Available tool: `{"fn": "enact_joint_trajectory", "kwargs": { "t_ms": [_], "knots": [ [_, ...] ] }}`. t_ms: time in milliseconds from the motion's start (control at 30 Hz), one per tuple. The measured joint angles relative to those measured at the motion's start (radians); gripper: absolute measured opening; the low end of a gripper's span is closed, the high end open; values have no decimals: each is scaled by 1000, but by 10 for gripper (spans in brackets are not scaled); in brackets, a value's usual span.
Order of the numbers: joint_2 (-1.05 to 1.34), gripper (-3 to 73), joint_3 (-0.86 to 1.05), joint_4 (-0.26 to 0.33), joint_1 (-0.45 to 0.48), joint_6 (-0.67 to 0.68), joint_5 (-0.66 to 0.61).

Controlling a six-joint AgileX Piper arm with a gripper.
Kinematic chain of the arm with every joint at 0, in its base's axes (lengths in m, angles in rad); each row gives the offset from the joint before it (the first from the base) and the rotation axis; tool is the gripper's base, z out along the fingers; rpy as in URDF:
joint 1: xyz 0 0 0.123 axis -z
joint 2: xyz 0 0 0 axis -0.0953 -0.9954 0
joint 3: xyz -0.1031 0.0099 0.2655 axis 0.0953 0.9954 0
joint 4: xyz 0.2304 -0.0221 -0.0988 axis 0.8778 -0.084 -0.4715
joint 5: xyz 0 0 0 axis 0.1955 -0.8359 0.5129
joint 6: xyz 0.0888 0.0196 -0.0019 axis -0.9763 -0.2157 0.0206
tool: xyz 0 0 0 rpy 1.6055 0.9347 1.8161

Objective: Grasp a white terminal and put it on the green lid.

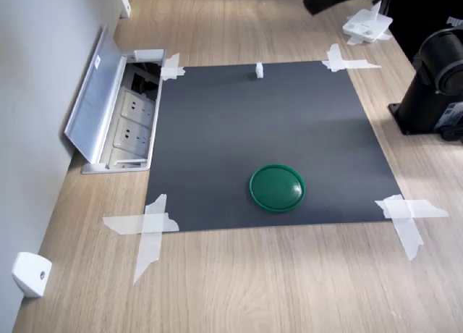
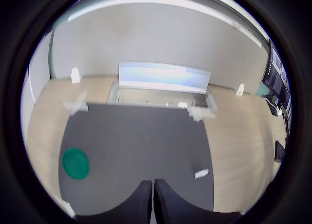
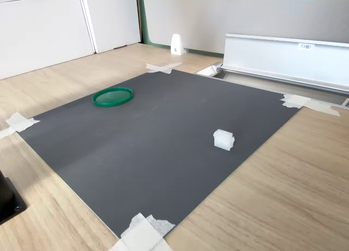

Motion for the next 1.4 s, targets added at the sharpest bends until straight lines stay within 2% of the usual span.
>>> {"fn": "enact_joint_trajectory", "kwargs": {
  "t_ms": [233, 367, 500, 667, 800, 967, 1100, 1267, 1400],
  "knots": [
    [-111, 0, 0, 29, 0, 148, -72],
    [-172, 75, -1, 49, 18, 242, -101],
    [-217, 241, -2, 49, 91, 323, -102],
    [-263, 514, -29, 58, 204, 389, -104],
    [-318, 630, -128, 79, 278, 407, -165],
    [-405, 658, -280, 93, 351, 478, -298],
    [-454, 659, -348, 95, 424, 563, -328],
    [-524, 659, -408, 141, 534, 684, -377],
    [-599, 659, -442, 151, 579, 712, -396]
  ]
}}
